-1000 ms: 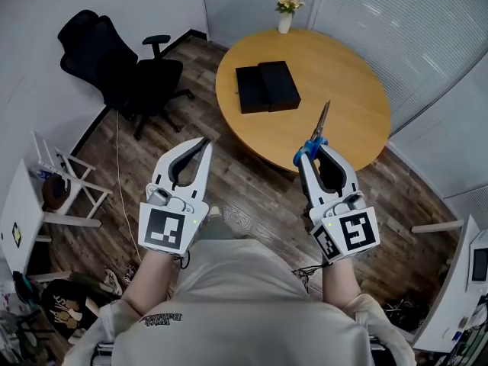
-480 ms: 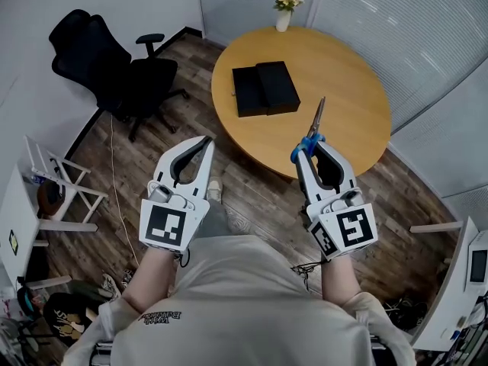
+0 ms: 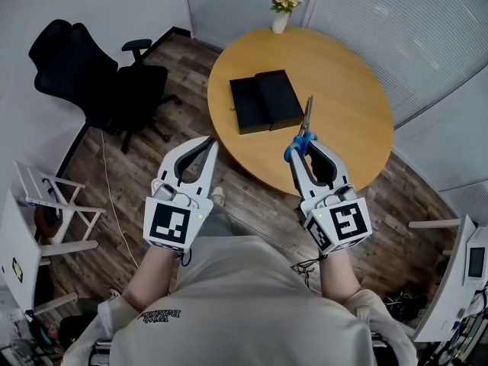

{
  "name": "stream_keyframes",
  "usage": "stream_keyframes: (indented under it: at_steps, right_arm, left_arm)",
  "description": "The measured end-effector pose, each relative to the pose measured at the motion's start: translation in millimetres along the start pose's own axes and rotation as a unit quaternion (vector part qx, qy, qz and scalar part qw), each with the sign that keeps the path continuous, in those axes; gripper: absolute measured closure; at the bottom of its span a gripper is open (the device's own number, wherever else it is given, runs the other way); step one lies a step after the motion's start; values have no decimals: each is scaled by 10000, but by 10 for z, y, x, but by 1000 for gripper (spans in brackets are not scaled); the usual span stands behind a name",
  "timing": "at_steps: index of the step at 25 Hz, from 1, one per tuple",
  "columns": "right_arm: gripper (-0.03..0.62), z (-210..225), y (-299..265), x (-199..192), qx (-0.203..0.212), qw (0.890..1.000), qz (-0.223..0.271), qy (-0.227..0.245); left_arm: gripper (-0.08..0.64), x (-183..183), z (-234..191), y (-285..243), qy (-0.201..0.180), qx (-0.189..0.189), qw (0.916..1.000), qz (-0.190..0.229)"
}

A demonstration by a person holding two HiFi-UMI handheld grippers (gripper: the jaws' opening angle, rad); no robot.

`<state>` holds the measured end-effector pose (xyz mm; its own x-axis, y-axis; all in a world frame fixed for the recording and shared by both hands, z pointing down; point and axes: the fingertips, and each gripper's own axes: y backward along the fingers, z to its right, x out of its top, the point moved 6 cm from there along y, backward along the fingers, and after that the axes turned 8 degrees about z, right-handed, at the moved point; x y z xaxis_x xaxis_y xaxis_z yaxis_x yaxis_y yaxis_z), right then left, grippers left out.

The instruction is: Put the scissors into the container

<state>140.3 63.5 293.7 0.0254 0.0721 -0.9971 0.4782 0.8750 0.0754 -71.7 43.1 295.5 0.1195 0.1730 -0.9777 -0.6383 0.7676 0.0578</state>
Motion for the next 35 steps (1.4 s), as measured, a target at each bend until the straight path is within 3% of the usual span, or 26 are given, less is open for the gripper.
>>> stream_keyframes:
  at_steps: [5, 11, 20, 26, 30, 35]
  right_arm:
    - [492, 90, -590, -67, -103, 9998, -195, -15]
    - [492, 164, -1254, -200, -324, 9981, -517, -77]
    - [492, 357, -2085, -666, -692, 9894, -1279, -39]
    - [492, 531, -2407, -1178, -880, 9771, -1933, -146]
    - [492, 635, -2524, -1536, -806, 9678, -2334, -493]
    - [492, 754, -2649, -1973, -696, 9566, -2768, -594]
  left_arm:
    - [538, -120, -452, -397, 371, -276, 9989, -93]
    - [538, -332, -1015, -831, 35, -775, 9966, -287]
    - [538, -789, -1634, -1418, 343, -1311, 9892, -557]
    - [538, -1150, -1777, -1723, 422, -1635, 9824, -802]
    - [538, -1407, -1720, -1845, 632, -1690, 9780, -1047]
    - [538, -1694, -1627, -1956, 820, -1682, 9727, -1373]
